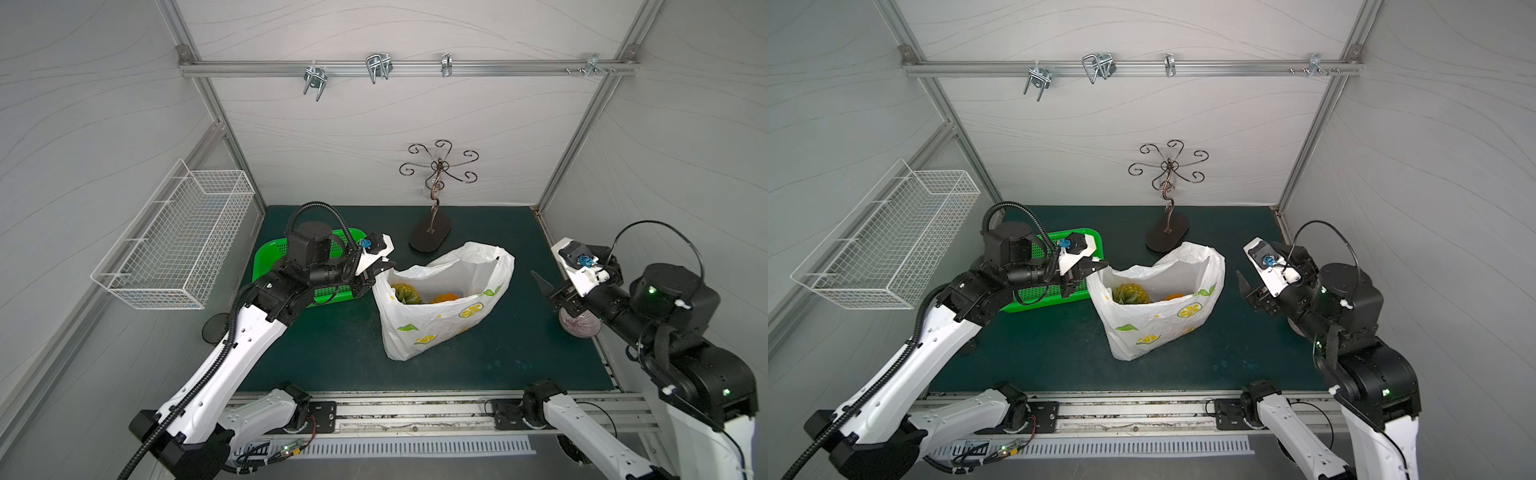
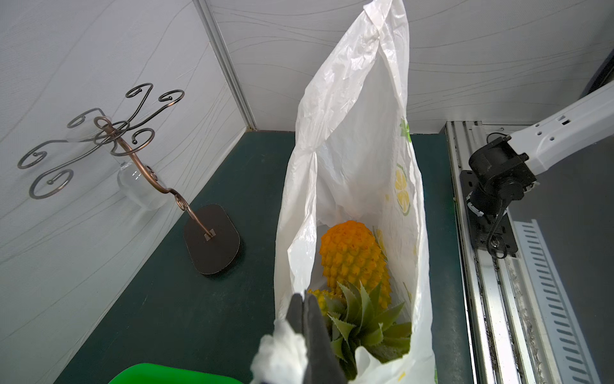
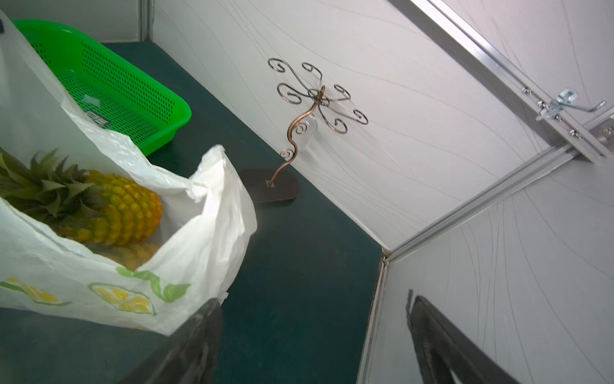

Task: Place the pineapple into a plastic bag & tie a knot
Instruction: Cross the plastic bag at the center of the board.

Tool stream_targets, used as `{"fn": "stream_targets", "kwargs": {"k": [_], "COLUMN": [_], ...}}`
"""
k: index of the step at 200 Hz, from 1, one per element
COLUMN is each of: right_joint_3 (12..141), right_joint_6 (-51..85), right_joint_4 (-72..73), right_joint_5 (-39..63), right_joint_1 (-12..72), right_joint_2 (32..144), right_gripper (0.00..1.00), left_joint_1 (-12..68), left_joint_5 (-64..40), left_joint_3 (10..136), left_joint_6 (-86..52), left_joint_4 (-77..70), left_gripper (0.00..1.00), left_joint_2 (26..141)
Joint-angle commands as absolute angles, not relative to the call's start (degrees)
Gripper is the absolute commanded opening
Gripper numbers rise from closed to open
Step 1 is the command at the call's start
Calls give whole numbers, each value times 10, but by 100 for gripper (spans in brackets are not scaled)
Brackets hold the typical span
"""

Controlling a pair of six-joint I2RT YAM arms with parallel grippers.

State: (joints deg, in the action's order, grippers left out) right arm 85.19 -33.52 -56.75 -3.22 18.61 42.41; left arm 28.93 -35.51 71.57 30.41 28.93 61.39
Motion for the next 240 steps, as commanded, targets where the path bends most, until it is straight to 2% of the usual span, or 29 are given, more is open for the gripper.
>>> {"fn": "stream_targets", "kwargs": {"k": [1, 42, 77, 106, 118, 150, 163, 168, 176, 204, 240], "right_joint_3": [822, 795, 809, 808, 800, 782, 774, 771, 764, 740, 743], "right_joint_6": [-369, -426, -472, -486, -486, -475, -468, -464, -456, -428, -420], "right_joint_4": [-622, -535, -489, -474, -467, -468, -471, -471, -468, -443, -447], "right_joint_5": [-30, 120, 231, 333, 336, 339, 335, 334, 328, 312, 302], "right_joint_1": [183, 184, 183, 187, 193, 197, 197, 197, 198, 196, 196], "right_joint_2": [445, 478, 533, 551, 550, 531, 520, 514, 506, 475, 466], "right_gripper": [90, 93, 86, 57, 43, 16, 1, 0, 0, 0, 0], "left_joint_1": [289, 289, 289, 289, 289, 289, 289, 289, 289, 289, 289], "left_joint_5": [-383, -385, -401, -405, -405, -391, -382, -380, -379, -385, -374], "left_joint_3": [743, 746, 749, 750, 750, 745, 744, 743, 743, 720, 696], "left_joint_6": [335, 350, 357, 355, 353, 338, 319, 308, 297, 259, 230], "left_joint_4": [257, 269, 272, 266, 263, 253, 252, 255, 261, 267, 289], "left_gripper": [0, 0, 0, 0, 0, 0, 0, 0, 7, 44, 58], "left_joint_2": [595, 597, 599, 604, 605, 603, 599, 597, 592, 563, 520]}}
